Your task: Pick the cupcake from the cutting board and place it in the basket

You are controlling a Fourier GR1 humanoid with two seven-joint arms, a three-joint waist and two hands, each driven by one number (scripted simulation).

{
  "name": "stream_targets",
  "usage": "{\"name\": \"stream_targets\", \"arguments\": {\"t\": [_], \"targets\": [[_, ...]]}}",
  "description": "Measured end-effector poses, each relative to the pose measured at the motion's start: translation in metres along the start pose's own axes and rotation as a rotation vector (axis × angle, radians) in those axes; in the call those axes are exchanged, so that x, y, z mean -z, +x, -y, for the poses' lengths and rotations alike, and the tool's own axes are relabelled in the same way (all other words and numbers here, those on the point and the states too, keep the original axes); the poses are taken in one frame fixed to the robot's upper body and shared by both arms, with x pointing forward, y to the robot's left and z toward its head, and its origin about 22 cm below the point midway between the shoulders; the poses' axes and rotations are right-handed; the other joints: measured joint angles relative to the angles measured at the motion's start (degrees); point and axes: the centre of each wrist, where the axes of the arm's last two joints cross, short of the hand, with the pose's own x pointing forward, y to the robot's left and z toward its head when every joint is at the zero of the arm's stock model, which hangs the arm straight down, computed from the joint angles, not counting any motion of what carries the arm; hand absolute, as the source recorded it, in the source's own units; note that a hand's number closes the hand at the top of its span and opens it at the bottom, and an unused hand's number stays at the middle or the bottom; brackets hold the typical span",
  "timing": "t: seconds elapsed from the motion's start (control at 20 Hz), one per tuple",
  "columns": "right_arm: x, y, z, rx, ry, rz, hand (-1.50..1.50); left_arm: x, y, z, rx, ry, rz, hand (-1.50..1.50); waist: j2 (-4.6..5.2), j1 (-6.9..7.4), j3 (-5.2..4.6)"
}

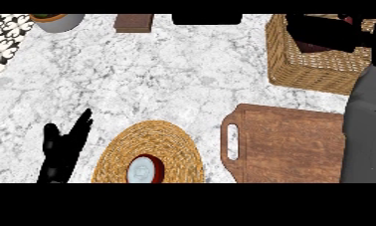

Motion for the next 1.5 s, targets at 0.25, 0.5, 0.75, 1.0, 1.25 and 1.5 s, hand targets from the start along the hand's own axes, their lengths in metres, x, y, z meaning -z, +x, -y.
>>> {"name": "stream_targets", "arguments": {"t": [0.25, 0.5, 0.75, 1.0, 1.25, 1.5], "targets": [[0.039, 0.005, 0.035, -0.014, -0.050, -0.047, 1.50, -0.001, 0.003, -0.002, -0.002, 0.000, 0.000, 0.00, 0.15, 0.30, -0.08], [0.071, -0.013, 0.054, -0.035, -0.061, -0.079, 1.50, 0.000, 0.005, -0.005, -0.007, 0.000, -0.009, 0.00, 0.22, 0.45, -0.07], [0.102, -0.036, 0.056, -0.081, -0.061, -0.095, 1.50, 0.001, 0.004, 0.000, -0.008, -0.013, 0.002, 0.00, 0.36, 0.76, -0.07], [0.128, -0.063, 0.048, -0.078, -0.057, -0.109, 1.50, 0.000, 0.005, -0.003, -0.004, -0.019, 0.007, 0.00, 0.47, 1.10, -0.07], [0.144, -0.096, 0.037, 0.008, -0.059, -0.154, 1.50, 0.003, 0.004, 0.000, -0.009, -0.023, 0.005, 0.00, 0.50, 1.22, 0.05], [0.152, -0.131, 0.032, 0.103, -0.056, -0.186, 1.50, 0.001, 0.005, -0.002, 0.000, -0.019, 0.007, 0.00, 0.51, 1.24, 0.02]]}}
